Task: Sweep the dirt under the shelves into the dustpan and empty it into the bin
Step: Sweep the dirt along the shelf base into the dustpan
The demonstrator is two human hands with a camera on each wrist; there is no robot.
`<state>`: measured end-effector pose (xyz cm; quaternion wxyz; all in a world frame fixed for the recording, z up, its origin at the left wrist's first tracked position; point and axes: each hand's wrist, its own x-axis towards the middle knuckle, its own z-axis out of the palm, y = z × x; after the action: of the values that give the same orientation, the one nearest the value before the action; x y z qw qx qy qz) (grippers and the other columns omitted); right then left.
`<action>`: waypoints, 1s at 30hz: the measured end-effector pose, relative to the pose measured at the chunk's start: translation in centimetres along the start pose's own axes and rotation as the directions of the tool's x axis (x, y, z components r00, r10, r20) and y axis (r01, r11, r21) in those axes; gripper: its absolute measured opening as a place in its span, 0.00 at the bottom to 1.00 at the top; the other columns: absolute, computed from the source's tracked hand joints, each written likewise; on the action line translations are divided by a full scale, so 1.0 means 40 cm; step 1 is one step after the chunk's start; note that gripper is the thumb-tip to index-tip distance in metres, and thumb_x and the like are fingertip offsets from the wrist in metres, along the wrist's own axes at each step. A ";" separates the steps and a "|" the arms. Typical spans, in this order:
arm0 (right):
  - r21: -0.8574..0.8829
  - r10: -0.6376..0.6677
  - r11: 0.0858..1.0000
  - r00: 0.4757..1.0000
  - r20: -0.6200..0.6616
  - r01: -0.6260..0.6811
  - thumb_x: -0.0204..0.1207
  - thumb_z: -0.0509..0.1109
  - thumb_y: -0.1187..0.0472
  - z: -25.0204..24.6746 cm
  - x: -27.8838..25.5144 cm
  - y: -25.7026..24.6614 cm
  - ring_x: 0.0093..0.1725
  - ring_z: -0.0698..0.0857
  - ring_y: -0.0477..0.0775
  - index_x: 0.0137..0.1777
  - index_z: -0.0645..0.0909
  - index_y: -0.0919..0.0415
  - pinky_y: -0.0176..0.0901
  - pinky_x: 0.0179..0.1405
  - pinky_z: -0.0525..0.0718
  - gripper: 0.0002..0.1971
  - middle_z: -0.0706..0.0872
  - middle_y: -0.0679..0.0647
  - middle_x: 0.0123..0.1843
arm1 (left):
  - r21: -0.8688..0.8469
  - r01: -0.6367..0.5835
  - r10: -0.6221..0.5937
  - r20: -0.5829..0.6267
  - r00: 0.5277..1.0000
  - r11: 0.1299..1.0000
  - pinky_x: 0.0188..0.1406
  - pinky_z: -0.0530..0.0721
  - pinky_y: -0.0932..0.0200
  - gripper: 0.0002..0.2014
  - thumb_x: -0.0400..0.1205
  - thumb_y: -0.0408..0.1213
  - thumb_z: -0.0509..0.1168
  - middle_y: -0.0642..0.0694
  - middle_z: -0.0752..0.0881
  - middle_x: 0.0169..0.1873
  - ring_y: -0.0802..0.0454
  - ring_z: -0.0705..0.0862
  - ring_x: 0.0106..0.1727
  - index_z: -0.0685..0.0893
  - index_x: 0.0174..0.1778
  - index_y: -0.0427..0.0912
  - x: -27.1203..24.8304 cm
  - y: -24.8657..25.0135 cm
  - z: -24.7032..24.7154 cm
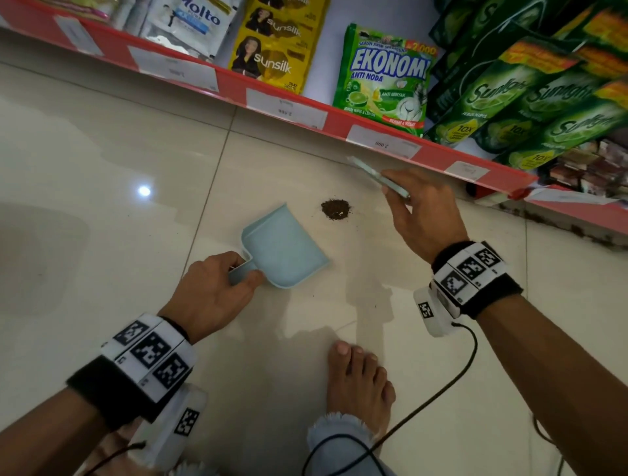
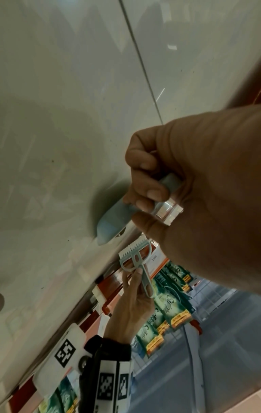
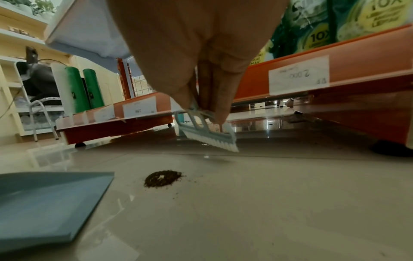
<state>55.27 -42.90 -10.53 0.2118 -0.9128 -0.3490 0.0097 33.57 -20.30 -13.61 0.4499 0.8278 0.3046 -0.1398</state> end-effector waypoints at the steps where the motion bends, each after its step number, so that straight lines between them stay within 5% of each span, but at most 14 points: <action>1: -0.039 0.025 0.999 1.000 0.002 -0.025 0.84 0.65 0.62 -0.002 0.004 0.003 0.50 0.86 0.59 0.65 0.84 0.60 0.58 0.51 0.87 0.13 0.88 0.56 0.56 | 0.006 -0.001 0.001 0.008 1.000 1.000 0.26 0.68 0.60 0.18 0.80 0.48 0.69 0.52 0.77 0.22 0.55 0.75 0.25 0.74 0.29 0.47 0.005 0.007 0.002; 10: -0.265 0.025 0.964 0.994 0.103 0.003 0.85 0.62 0.51 0.024 -0.019 -0.051 0.42 0.86 0.61 0.57 0.85 0.51 0.45 0.33 0.78 0.11 0.89 0.52 0.45 | 0.094 -0.058 0.054 0.042 0.998 0.994 0.24 0.68 0.62 0.21 0.81 0.49 0.67 0.52 0.77 0.21 0.56 0.75 0.25 0.73 0.24 0.44 0.051 0.069 0.043; 16: -0.239 0.015 0.971 0.988 0.151 0.021 0.85 0.60 0.50 0.042 -0.044 -0.089 0.45 0.85 0.58 0.59 0.84 0.48 0.48 0.36 0.82 0.12 0.89 0.49 0.47 | 0.117 -0.092 0.082 0.084 0.993 0.989 0.23 0.65 0.62 0.25 0.82 0.48 0.66 0.52 0.73 0.17 0.56 0.72 0.21 0.69 0.20 0.44 0.071 0.095 0.057; 20: -0.016 0.047 0.999 0.999 0.019 -0.047 0.85 0.62 0.50 0.039 -0.050 -0.115 0.43 0.87 0.53 0.59 0.86 0.49 0.51 0.37 0.87 0.12 0.91 0.48 0.47 | 0.095 -0.102 0.092 0.105 0.990 0.990 0.25 0.72 0.60 0.24 0.82 0.48 0.66 0.48 0.78 0.19 0.51 0.78 0.24 0.74 0.21 0.42 0.072 0.102 0.055; 25: -0.021 0.051 0.998 0.990 -0.133 -0.055 0.85 0.64 0.49 0.031 -0.023 -0.113 0.50 0.86 0.49 0.61 0.86 0.48 0.51 0.39 0.88 0.12 0.89 0.44 0.54 | 0.052 -0.108 0.102 0.107 0.989 0.993 0.39 0.85 0.50 0.23 0.82 0.49 0.66 0.38 0.88 0.28 0.41 0.87 0.34 0.82 0.28 0.34 0.067 0.107 0.051; 30: -0.170 0.067 0.984 0.997 0.032 -0.060 0.83 0.65 0.52 0.036 -0.012 -0.100 0.50 0.83 0.53 0.60 0.87 0.49 0.52 0.38 0.86 0.11 0.85 0.47 0.50 | 0.056 -0.105 0.099 0.102 0.990 0.993 0.35 0.81 0.53 0.23 0.82 0.49 0.66 0.39 0.87 0.27 0.42 0.86 0.32 0.80 0.27 0.35 0.063 0.106 0.050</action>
<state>52.15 -40.01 -10.32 0.1266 -0.9378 -0.3233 0.0039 38.27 -22.73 -13.19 0.4455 0.8477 0.2348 -0.1665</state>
